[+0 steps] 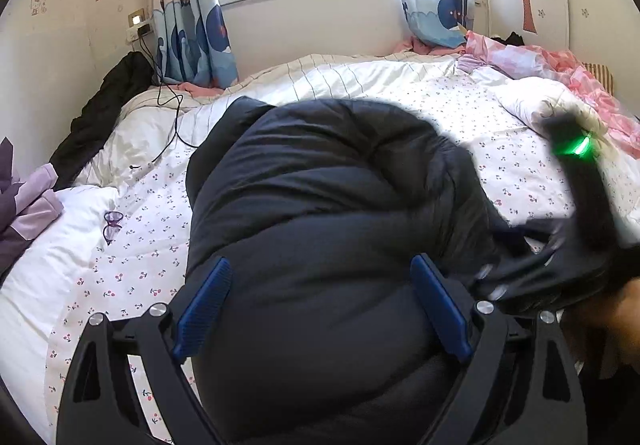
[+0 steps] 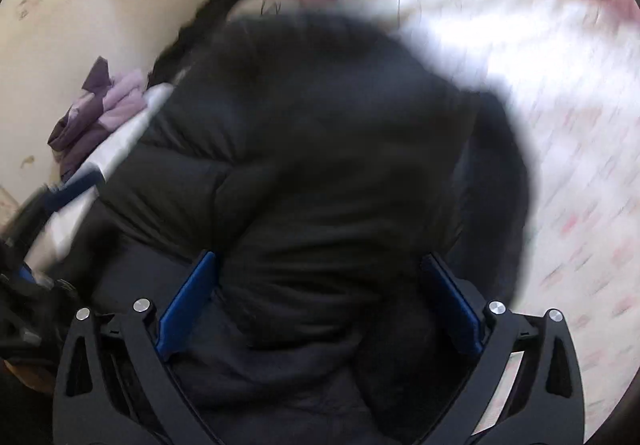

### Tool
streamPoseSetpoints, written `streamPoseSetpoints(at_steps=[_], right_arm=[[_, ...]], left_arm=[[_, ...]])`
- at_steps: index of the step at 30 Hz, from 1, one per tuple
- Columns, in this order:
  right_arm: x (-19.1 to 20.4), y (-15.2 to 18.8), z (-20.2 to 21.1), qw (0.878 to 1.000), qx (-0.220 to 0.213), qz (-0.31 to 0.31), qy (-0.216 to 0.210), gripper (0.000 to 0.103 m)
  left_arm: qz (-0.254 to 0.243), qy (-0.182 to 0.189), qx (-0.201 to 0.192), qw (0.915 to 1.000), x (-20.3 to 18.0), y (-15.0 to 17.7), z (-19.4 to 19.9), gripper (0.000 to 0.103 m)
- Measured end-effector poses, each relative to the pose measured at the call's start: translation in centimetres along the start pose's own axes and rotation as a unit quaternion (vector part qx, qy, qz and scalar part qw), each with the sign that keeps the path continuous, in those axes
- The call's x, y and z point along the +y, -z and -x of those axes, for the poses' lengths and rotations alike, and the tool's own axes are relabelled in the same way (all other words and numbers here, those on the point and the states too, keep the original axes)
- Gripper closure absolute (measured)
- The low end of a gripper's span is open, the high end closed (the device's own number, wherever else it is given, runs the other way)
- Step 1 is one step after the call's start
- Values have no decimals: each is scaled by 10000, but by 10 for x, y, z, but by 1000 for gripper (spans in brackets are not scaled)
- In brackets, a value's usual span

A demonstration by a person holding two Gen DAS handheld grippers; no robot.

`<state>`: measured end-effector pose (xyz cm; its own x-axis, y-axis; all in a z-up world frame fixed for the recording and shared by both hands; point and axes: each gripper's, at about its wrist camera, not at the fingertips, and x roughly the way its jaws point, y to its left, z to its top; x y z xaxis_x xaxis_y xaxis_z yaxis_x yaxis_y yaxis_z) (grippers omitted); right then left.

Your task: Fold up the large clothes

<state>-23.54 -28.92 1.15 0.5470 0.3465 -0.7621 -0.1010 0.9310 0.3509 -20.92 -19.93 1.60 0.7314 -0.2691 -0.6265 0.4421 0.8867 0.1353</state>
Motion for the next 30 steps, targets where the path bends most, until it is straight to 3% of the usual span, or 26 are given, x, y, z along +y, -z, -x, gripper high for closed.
streamPoseSetpoints(at_steps=[3, 12, 17, 20, 21, 22, 24, 25, 28, 30], right_arm=[[7, -2, -2, 9995, 142, 205, 197, 7], [2, 5, 16, 9995, 268, 91, 111, 7], [11, -25, 66, 9927, -1101, 278, 406, 7], [10, -55, 56, 9879, -1335, 293, 730, 7], [4, -59, 44, 9886, -1214, 210, 860, 7], [-11, -60, 17, 9930, -762, 19, 903, 7], [-39, -49, -24, 9981, -164, -585, 133, 6], [-44, -43, -30, 9975, -123, -691, -8, 6], [-34, -41, -24, 9991, 149, -292, 274, 6], [-35, -34, -7, 9990, -11, -370, 249, 6]], left_arm=[[-72, -35, 24, 10000, -3, 1, -1, 16], [-133, -107, -94, 9998, -3, 1, 5, 16], [-176, -152, -149, 9996, -5, 1, 7, 16], [-210, -178, -129, 9995, -6, 1, 5, 16], [-216, -182, -127, 9995, -7, 1, 4, 16], [-217, -184, -127, 9995, -7, 1, 4, 16], [-183, -152, -153, 9996, -6, 0, 5, 16], [-161, -131, -164, 9996, -6, 0, 5, 16], [-128, -143, -134, 9997, -6, -1, 4, 16], [-165, -176, -130, 9996, -7, -1, 5, 15]])
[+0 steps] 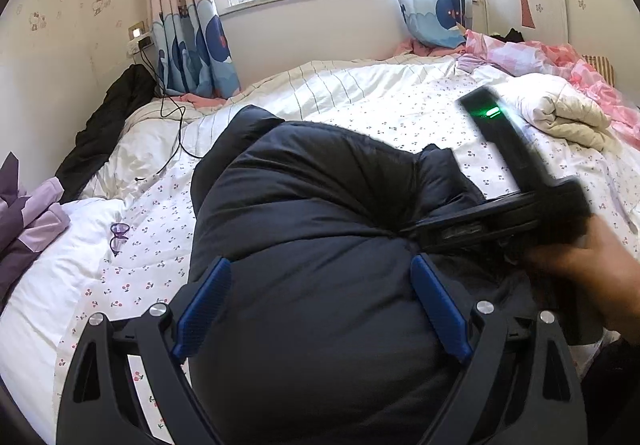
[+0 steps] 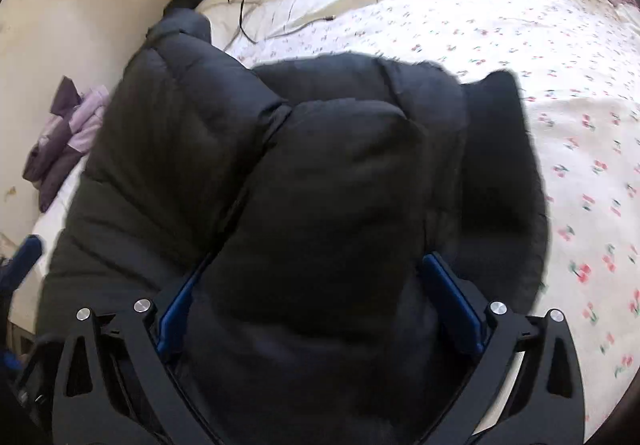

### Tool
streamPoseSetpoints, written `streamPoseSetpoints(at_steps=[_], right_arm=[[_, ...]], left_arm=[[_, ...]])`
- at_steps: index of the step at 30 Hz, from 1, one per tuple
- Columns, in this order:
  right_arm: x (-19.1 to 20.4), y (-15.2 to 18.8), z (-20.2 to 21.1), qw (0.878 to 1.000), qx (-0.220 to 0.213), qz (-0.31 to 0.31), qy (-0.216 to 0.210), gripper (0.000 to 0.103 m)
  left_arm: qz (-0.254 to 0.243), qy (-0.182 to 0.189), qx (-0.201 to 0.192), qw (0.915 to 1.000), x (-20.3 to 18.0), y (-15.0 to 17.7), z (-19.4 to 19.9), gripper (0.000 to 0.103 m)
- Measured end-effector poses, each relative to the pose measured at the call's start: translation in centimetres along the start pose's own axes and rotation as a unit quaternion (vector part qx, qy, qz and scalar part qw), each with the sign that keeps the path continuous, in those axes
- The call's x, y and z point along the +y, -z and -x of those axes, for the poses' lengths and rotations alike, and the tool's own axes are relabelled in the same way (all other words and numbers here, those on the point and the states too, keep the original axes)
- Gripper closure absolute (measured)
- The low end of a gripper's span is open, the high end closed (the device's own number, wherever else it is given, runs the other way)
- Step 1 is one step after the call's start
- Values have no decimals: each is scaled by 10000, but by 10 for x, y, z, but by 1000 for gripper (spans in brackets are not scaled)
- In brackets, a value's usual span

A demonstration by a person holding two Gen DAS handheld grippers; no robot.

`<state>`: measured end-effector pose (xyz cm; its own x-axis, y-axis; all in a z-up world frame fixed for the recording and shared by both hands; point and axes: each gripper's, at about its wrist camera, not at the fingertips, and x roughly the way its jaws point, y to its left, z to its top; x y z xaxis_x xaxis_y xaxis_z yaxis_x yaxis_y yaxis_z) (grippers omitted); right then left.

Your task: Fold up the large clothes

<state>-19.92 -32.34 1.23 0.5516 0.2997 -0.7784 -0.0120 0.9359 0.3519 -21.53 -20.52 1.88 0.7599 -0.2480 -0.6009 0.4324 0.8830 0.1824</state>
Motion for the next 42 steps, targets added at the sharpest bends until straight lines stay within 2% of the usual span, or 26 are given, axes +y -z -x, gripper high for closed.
streamPoseSetpoints(at_steps=[3, 4, 5, 6, 7, 9, 10, 14, 18, 20, 23, 25, 27, 28, 31, 33, 38, 42], right_arm=[[9, 24, 45, 9968, -766, 97, 186, 6], [14, 36, 54, 9952, -884, 199, 364, 6], [18, 46, 47, 9958, -671, 297, 541, 6], [19, 53, 36, 9975, -370, 325, 508, 6], [14, 60, 22, 9993, -92, 220, 304, 6], [7, 62, 19, 9995, 70, 106, 300, 6], [7, 60, 22, 9994, 97, 66, 321, 6], [18, 78, 56, 9980, -555, 200, 238, 6], [15, 100, 55, 9988, -360, 133, 308, 6], [17, 96, 70, 9965, -605, 181, 552, 6], [40, 88, 97, 9870, -1090, 403, 1112, 6], [57, 76, 105, 9824, -1216, 481, 1332, 6], [72, 57, 109, 9733, -1279, 516, 1834, 6], [70, 50, 115, 9703, -1340, 542, 1941, 6], [77, 26, 110, 9717, -1634, 584, 1601, 6], [78, 8, 96, 9735, -1621, 585, 1503, 6], [74, 3, 72, 9767, -1360, 623, 1536, 6], [75, 12, 73, 9750, -1305, 706, 1657, 6]], left_arm=[[-13, -32, -62, 10000, 0, 1, 5, 16], [-2, -34, -67, 10000, 0, 1, 6, 15], [17, -46, -72, 10000, 1, 1, 6, 14], [38, -66, -83, 9999, 1, 0, 7, 10], [63, -100, -108, 9999, 1, -1, 8, 9], [103, -165, -127, 9997, 2, -2, 8, 9], [121, -202, -131, 9996, 2, -2, 9, 8], [177, -453, -184, 9986, 7, -3, 13, 7], [246, -454, -146, 9986, 10, -7, 19, 7], [395, -331, -121, 9986, 14, -9, 24, 7], [602, -176, -95, 9980, 20, -12, 36, 7], [564, -257, -90, 9980, 20, -12, 40, 7], [489, -406, -65, 9980, 19, -11, 41, 7], [474, -451, -41, 9978, 19, -11, 40, 7], [542, -499, 113, 9972, 24, -10, 34, 7], [648, -521, 200, 9963, 28, -10, 29, 7], [805, -596, 402, 9942, 37, -13, 16, 7], [1025, -555, 548, 9917, 43, -16, 9, 7]])
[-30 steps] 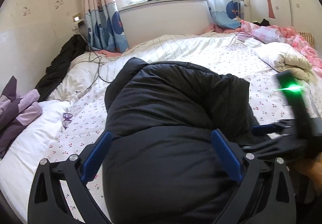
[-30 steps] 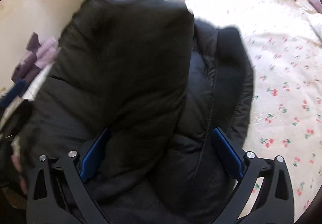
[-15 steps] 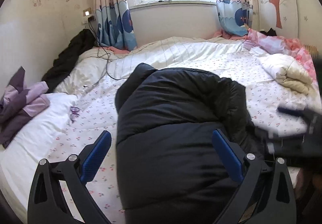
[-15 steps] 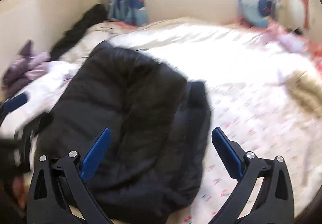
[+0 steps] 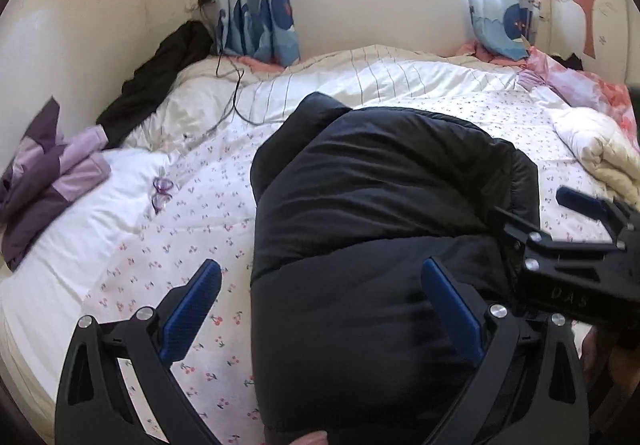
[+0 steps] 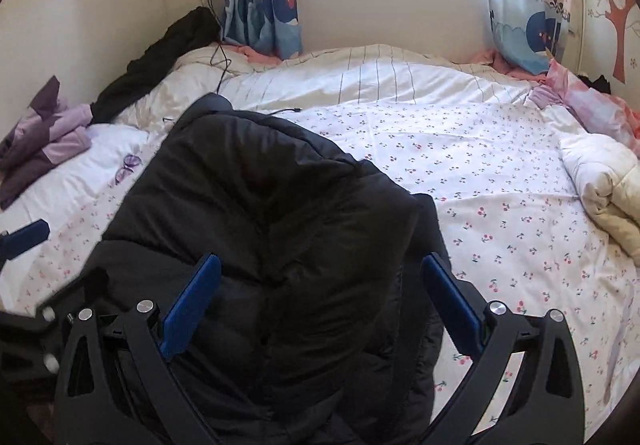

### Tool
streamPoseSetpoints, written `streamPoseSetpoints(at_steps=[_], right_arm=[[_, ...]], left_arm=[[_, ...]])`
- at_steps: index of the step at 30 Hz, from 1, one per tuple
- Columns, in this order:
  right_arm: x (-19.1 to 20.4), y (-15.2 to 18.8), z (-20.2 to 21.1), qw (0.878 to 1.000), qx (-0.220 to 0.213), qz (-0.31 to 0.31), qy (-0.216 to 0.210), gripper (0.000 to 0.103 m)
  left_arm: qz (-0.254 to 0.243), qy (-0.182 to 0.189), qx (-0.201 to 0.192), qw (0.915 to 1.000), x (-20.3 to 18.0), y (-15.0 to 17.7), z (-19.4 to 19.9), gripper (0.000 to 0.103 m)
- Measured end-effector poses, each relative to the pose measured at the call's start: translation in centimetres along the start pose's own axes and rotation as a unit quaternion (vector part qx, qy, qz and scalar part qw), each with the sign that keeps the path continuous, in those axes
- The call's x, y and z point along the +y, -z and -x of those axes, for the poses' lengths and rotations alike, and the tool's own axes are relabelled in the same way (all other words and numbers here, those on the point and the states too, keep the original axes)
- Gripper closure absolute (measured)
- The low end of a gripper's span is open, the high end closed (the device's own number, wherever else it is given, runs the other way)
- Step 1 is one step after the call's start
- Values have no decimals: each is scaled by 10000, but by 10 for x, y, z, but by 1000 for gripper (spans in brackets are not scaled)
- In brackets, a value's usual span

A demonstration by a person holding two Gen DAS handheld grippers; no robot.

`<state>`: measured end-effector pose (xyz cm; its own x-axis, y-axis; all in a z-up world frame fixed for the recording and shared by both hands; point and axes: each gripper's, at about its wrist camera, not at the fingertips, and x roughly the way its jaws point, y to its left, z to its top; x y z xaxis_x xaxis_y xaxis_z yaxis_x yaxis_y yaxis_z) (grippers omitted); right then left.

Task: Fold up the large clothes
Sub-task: 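Open both grippers and pull them back from the jacket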

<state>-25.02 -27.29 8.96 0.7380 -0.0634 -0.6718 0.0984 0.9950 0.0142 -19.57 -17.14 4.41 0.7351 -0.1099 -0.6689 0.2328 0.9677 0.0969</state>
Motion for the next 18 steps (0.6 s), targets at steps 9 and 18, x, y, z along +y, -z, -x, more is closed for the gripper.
streamPoseSetpoints(at_steps=[9, 18], right_arm=[[4, 2, 5, 9999, -33, 21, -119, 6], [7, 2, 7, 9999, -130, 28, -50, 6]], left_arm=[[16, -52, -38, 10000, -2, -2, -2, 7], [201, -103, -33, 9997, 5, -5, 0, 7]])
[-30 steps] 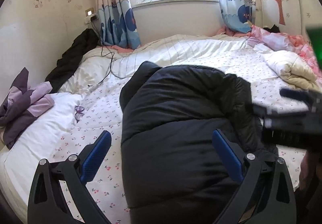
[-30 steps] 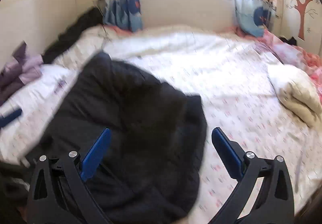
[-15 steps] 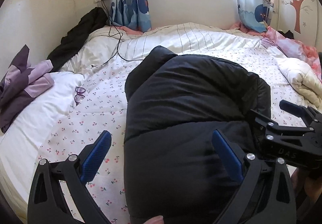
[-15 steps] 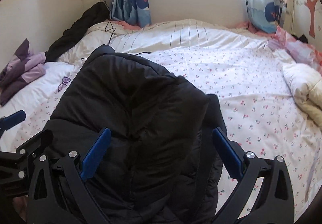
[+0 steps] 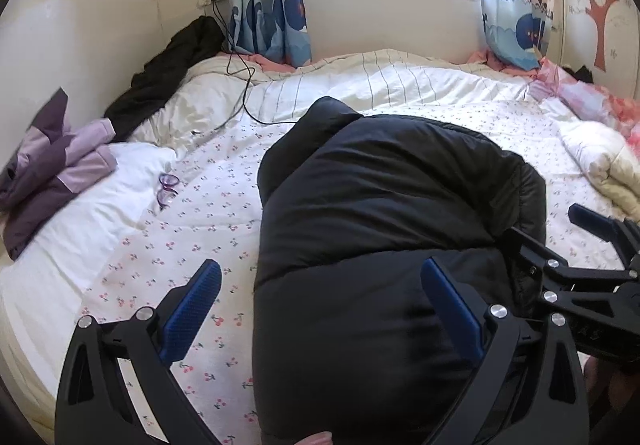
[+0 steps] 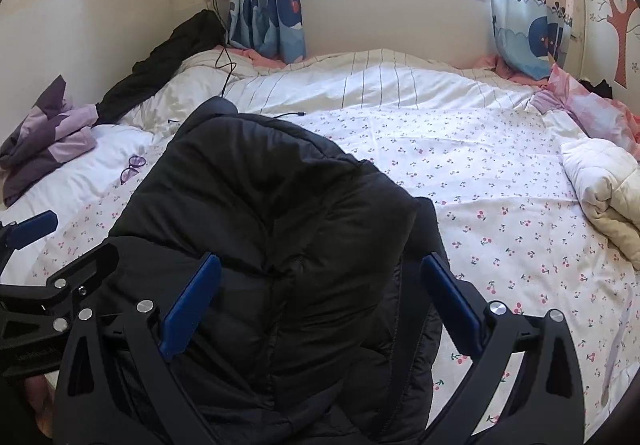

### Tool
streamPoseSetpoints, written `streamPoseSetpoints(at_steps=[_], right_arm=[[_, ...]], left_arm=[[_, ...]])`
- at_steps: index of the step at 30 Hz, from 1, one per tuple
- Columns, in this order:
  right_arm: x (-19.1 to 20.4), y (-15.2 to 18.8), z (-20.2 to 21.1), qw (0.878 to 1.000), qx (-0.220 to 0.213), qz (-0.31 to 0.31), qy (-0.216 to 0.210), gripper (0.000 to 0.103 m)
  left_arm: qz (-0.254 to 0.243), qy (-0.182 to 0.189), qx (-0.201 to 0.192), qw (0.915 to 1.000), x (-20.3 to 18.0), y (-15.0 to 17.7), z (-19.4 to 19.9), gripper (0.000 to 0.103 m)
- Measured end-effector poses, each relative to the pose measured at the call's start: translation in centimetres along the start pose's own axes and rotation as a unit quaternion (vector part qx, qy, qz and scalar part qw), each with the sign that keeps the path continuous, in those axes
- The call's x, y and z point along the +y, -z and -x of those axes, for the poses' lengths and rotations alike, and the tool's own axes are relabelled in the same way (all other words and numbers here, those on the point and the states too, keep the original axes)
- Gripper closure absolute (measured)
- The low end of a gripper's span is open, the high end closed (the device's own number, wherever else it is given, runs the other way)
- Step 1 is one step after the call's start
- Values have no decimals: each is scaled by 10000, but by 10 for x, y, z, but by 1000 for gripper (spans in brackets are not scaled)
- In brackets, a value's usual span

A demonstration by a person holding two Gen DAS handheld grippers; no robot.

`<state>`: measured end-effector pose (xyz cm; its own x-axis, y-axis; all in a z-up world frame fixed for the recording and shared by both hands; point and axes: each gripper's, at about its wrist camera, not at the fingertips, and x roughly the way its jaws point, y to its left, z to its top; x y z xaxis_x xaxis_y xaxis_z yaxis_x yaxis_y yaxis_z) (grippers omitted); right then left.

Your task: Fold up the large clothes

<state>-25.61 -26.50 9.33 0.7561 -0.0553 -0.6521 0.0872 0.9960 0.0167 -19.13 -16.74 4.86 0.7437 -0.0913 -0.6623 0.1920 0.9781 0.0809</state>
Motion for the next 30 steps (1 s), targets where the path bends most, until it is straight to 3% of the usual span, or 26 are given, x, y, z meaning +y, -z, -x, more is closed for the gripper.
streamPoseSetpoints(at_steps=[30], right_arm=[[-1, 2, -9, 9999, 169, 21, -12, 6]], left_arm=[[70, -25, 92, 9999, -6, -2, -3, 7]])
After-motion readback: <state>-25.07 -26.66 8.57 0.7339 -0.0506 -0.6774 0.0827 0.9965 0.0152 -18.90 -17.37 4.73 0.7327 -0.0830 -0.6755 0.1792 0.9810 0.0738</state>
